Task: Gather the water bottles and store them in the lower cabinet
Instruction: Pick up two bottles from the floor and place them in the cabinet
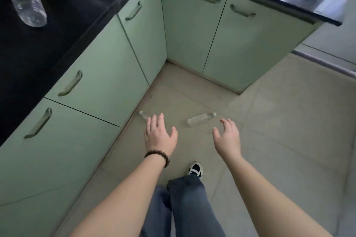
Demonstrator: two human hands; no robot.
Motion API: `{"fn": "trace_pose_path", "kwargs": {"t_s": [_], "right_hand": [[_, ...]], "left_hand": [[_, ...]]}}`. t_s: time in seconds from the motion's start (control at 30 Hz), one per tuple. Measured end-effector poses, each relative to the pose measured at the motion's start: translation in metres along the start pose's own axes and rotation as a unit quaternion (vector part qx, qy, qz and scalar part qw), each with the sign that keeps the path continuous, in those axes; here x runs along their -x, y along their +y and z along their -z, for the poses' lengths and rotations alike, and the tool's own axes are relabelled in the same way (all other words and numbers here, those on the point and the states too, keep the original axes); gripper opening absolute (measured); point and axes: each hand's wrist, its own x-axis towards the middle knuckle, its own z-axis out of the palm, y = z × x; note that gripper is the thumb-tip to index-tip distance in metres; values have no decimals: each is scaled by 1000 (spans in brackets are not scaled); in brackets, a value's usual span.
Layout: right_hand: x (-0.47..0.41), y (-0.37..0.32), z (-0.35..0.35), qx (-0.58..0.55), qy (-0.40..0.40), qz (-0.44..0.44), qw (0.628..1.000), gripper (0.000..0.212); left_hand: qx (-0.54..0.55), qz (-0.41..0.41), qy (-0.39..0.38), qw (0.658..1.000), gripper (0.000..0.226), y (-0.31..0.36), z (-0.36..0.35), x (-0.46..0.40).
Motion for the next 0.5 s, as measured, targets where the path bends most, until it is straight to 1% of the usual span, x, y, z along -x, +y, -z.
{"fn": "trace_pose_path", "kwargs": {"t_s": [0.13, 0.27, 0.4, 0.5], "right_hand": [[-60, 7, -28, 6, -30, -21, 999, 49], [-123, 27, -82, 17, -63, -51, 997, 49], [-192, 62, -159, 25, -77, -57, 995, 48], [-244, 99, -224, 69, -86, -50, 993, 48]], "left_hand": [[-18, 35, -13, 999, 64, -8, -32, -52], [-49, 67, -29, 996, 65, -43, -83, -114], [-63, 122, -52, 989, 69, -98, -165, -180], [-35, 174, -66, 982, 75, -148, -239, -232]]}}
